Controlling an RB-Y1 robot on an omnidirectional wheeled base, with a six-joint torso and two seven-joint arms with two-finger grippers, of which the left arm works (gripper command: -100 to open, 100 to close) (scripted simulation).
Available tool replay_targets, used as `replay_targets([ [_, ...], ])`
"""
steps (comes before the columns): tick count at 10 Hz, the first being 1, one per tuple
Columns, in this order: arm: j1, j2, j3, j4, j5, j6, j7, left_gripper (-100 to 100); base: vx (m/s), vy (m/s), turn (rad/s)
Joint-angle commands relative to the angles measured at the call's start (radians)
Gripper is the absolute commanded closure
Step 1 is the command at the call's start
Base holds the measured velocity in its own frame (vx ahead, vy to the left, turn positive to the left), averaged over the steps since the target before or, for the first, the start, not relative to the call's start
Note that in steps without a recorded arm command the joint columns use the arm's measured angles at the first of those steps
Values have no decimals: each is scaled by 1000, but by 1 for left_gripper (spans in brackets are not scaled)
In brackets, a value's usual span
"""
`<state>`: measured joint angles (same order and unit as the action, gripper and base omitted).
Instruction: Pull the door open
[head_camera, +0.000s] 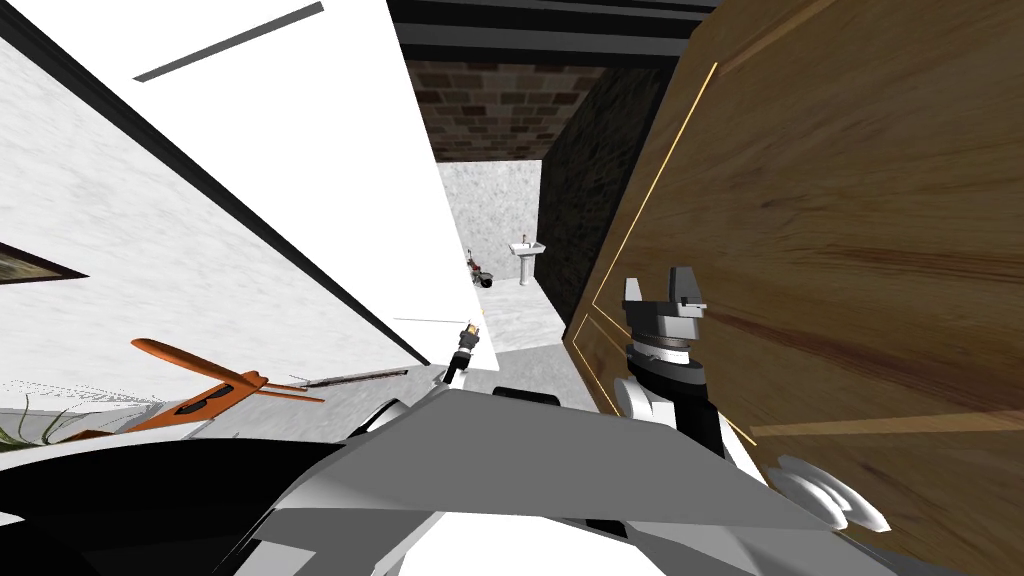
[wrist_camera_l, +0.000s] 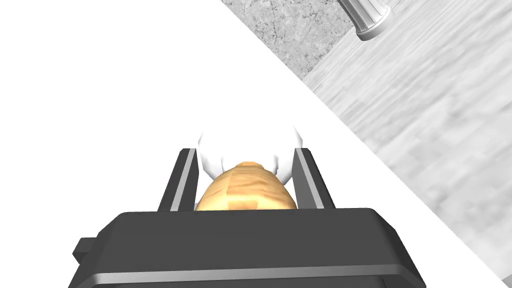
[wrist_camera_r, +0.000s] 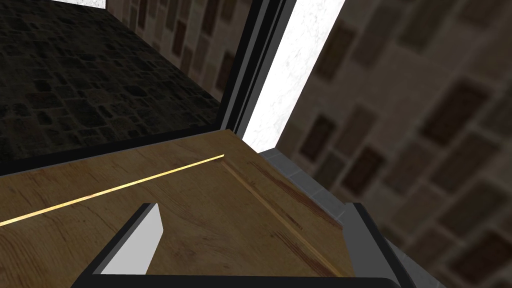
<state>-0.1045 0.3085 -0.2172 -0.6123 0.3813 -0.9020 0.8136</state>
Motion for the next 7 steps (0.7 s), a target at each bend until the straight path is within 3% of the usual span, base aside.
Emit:
replay_targets([
  [1, 1, -6, -7, 7, 4, 5, 30, 100, -24, 22, -23],
  [7, -8, -12, -26, 5, 42, 17, 191, 100, -31, 28, -36],
])
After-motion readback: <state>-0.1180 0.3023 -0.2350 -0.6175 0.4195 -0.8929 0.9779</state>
